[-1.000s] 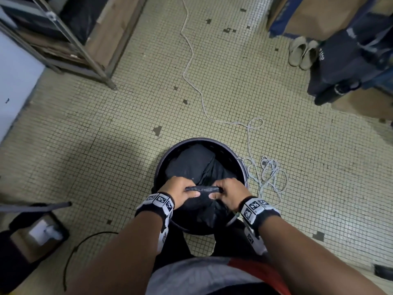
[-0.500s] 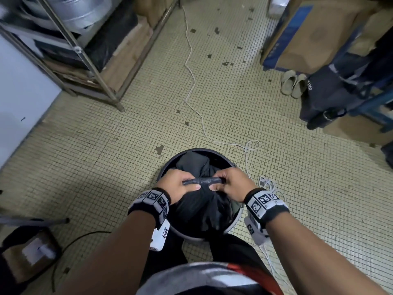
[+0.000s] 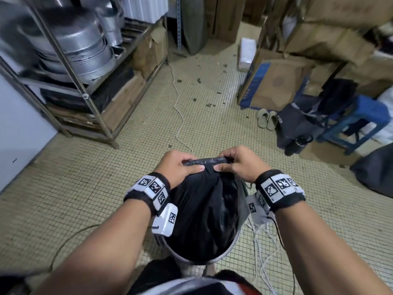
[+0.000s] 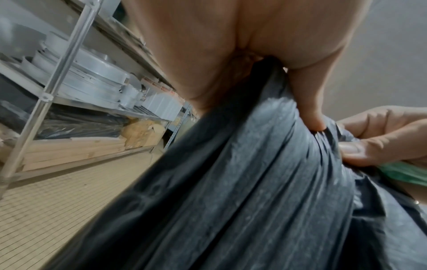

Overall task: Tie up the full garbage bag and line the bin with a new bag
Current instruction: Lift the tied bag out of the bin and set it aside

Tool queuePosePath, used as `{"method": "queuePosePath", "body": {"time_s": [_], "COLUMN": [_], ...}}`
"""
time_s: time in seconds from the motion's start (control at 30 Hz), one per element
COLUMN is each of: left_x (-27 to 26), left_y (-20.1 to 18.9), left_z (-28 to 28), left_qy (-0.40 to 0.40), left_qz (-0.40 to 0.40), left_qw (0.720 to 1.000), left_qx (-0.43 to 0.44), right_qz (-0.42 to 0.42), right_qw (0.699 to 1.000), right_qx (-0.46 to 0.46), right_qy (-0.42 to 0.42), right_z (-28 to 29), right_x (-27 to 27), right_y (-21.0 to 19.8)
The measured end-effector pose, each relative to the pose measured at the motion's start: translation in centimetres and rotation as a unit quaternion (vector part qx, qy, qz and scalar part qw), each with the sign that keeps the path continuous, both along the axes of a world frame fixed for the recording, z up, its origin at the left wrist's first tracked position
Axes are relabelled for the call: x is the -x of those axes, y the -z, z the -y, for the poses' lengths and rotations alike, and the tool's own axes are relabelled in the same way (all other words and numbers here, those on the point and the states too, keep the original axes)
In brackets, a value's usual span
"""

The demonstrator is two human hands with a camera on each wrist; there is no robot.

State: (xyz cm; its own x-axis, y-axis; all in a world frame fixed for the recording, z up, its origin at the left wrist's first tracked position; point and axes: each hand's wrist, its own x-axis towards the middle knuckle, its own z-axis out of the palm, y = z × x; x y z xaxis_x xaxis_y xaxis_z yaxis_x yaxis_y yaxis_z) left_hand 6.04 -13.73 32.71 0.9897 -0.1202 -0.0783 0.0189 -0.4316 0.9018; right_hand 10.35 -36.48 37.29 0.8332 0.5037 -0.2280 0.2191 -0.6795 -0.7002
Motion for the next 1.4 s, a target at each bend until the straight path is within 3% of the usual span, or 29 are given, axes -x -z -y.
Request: {"method": "queuePosePath", "body": {"time_s": [0.5,0.83,1.1,1.4], "left_x": [3.6,5.5,6.6,7.3], "left_y": [-16.6,-26.4,-29.3,-26.3], "left_z": [-2.7,-9.9,-20.0,-29.2], "left_qy": [-0.064,-0.11,-0.12,-0.099], "left_qz": [0.227,0.29,0.321,0.289], "left_qw": [0.971,0.948,0.933,0.943], "left_qx": [-0.034,-0.072,-0.109,-0.131], "right_qz": [0.21,0.31,0.353,0.335], "right_qw": [0.976,0.949,0.934,0.94], "right_qx": [-0.042,-0.034,0.009,0.04], "right_qy": [-0.042,-0.051,-0.049,-0.049], "right_z": [-3.2,-11.4,-21.7,-31.2], "right_x": [3.9,4.4,5.7,6.0], "right_y": [-16.3,-25.2,-28.5,-24.7]}}
